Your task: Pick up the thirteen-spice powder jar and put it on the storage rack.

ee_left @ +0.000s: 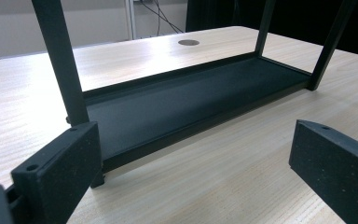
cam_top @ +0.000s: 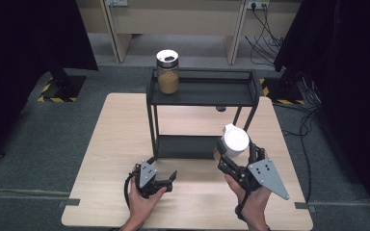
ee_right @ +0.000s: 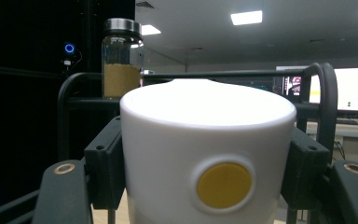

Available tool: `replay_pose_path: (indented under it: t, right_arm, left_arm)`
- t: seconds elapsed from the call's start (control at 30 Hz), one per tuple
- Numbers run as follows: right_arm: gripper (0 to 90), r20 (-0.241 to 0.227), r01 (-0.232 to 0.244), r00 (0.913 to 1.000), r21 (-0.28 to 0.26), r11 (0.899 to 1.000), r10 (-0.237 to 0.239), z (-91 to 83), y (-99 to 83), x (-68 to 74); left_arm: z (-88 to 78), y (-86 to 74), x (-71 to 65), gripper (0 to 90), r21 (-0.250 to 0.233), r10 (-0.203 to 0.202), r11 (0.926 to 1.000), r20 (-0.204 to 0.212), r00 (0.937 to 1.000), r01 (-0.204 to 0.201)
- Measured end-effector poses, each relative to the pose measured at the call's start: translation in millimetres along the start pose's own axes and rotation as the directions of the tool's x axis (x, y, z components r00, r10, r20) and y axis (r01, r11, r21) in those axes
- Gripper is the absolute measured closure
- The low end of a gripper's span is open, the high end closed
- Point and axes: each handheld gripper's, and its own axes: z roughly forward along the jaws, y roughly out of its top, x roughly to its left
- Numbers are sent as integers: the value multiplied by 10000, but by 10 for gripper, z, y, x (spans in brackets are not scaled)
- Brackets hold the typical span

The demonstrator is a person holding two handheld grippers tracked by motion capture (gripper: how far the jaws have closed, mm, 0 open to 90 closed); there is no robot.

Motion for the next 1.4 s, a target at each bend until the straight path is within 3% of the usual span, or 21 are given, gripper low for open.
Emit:
replay_pose_path:
  t: [1.4]
  right_arm:
    - [309, 217, 167, 9996, -339, 9993, -159, 426, 455, -68]
  left_arm:
    - [3, 4, -4, 16, 22, 33, 10000, 3, 10000, -33]
